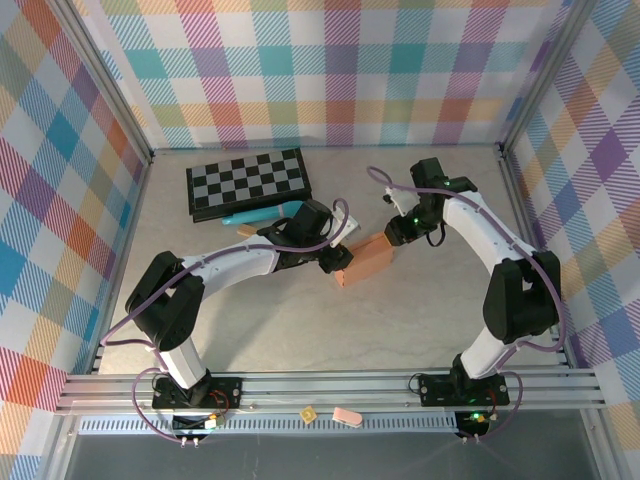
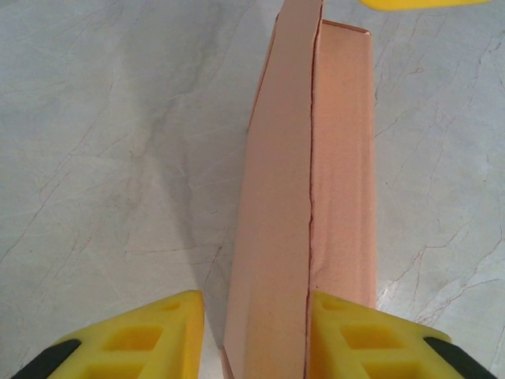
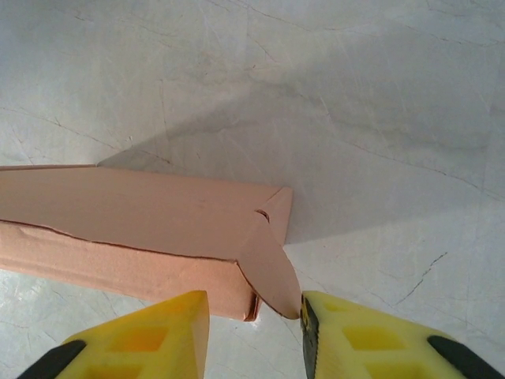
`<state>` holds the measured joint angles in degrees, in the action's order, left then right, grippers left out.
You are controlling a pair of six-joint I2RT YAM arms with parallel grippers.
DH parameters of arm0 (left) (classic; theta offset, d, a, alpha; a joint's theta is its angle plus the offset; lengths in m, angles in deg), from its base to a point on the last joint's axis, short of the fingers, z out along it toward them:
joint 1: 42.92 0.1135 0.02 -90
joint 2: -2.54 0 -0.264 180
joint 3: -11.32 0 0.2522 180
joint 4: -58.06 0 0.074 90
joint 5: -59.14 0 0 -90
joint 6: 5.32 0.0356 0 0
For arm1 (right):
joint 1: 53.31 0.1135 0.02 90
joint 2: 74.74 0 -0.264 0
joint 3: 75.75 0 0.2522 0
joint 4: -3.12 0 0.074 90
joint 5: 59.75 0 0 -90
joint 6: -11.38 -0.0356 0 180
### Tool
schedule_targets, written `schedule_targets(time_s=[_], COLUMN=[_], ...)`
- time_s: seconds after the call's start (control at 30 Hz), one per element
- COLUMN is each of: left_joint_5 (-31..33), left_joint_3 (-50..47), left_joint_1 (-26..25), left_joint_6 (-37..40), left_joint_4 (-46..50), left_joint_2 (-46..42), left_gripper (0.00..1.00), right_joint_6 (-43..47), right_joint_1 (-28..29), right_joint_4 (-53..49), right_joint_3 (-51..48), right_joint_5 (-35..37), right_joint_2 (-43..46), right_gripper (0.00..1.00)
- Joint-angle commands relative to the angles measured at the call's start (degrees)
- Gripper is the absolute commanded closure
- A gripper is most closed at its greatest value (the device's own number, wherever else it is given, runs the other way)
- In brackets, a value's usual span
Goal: Fold the paper box
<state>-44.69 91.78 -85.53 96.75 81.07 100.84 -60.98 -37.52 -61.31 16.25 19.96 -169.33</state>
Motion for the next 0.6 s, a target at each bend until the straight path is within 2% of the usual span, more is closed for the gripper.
schedule_targets(time_s=[0.0, 0.17, 0.57], left_joint_5=[0.9, 1.88, 2.47], left_joint_3=[1.33, 1.51, 1.92], left_joint_1=[-0.37, -0.35, -0.32], left_joint_6=[1.18, 1.11, 0.06], left_joint_4=[3.23, 3.49, 3.44], left_joint_2=[0.21, -0.11, -0.49], left_gripper=[0.64, 0.63, 0.57], right_joint_6=[0.63, 0.06, -1.61], right_joint_1=[0.28, 0.55, 2.36], right_joint_4=[-0.75, -0.43, -0.32], right_joint_3=[0.43, -0.26, 0.25], right_joint_5=[0.05, 0.99, 4.49], right_joint_2=[0.94, 0.97, 1.08], right_gripper=[0.66, 0.69, 0.82])
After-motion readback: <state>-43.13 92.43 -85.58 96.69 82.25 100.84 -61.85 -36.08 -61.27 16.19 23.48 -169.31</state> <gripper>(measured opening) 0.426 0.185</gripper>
